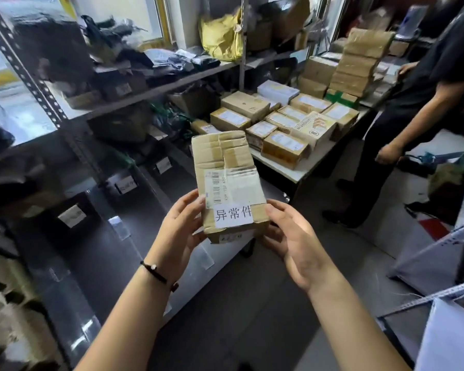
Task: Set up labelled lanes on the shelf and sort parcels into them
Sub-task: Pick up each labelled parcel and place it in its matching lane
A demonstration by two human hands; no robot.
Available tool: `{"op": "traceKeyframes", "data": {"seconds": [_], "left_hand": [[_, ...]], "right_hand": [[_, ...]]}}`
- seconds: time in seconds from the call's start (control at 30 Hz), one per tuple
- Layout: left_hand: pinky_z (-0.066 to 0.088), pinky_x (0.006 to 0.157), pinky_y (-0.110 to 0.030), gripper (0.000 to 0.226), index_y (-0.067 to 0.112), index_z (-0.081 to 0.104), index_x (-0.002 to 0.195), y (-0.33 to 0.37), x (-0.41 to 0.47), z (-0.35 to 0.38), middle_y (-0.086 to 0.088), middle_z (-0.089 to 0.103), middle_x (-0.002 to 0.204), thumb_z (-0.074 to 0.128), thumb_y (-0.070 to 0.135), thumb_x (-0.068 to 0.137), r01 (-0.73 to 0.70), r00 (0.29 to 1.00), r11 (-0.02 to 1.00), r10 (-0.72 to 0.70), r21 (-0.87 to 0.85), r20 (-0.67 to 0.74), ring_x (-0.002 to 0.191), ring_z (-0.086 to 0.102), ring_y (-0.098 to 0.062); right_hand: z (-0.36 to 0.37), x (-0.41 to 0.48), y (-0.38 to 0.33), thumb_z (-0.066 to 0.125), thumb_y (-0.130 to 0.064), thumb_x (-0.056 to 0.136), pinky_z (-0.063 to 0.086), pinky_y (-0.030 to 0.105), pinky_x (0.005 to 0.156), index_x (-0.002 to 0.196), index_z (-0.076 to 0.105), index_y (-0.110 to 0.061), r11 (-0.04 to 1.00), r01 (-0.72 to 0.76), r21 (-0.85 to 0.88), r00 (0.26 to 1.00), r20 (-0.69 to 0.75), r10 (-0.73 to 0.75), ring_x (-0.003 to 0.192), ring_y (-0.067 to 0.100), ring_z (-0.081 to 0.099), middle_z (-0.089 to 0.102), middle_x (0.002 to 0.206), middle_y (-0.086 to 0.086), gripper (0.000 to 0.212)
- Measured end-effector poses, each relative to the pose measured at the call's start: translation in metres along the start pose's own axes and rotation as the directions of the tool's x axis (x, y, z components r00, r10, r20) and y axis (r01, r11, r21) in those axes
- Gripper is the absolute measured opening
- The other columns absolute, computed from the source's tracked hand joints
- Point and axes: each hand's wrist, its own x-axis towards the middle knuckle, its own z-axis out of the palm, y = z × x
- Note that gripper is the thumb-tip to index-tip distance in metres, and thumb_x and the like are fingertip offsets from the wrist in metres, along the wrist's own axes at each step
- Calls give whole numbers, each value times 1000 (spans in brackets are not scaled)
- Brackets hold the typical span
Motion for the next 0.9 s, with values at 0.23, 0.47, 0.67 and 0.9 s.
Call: {"op": "traceKeyframes", "data": {"seconds": [0.23, 0.47, 0.67, 0.9], "left_hand": [[49, 99, -48, 56, 18, 55, 137, -8, 90, 13, -8, 68, 127, 64, 41, 87, 43, 999, 999, -43, 16, -28, 118, 64, -30], [53, 95, -44, 52, 17, 55, 133, -44, 213, 7, -5, 73, 117, 69, 36, 87, 150, 973, 987, -157, -54, -168, 109, 69, -26], [55, 91, -39, 45, 16, 54, 135, -62, 313, -3, -5, 73, 118, 63, 31, 94, 237, 936, 960, -266, -148, -232, 110, 69, -24], [52, 96, -37, 37, 18, 59, 131, -63, 385, -20, 2, 73, 118, 61, 33, 97, 254, 855, 953, -301, -167, -422, 114, 67, -14]], "right_hand": [[-31, 89, -14, 62, -26, 98, 57, 26, 82, 125, 62, -18, 997, -72, -23, 997, 26, 73, 96, 10, 72, 76, 113, 1, 29], [-44, 226, -8, 69, -30, 94, 55, 35, 94, 128, 58, -24, 942, -281, -183, 951, 82, 299, 109, 16, 71, 74, 120, 0, 37], [-45, 350, -12, 69, -23, 94, 48, 45, 109, 122, 63, -18, 894, -394, -212, 909, 51, 413, 108, 19, 72, 76, 113, 3, 30], [-29, 466, -3, 67, -25, 95, 48, 38, 105, 123, 64, -15, 834, -459, -305, 856, 99, 507, 106, 15, 71, 78, 105, -1, 30]]}}
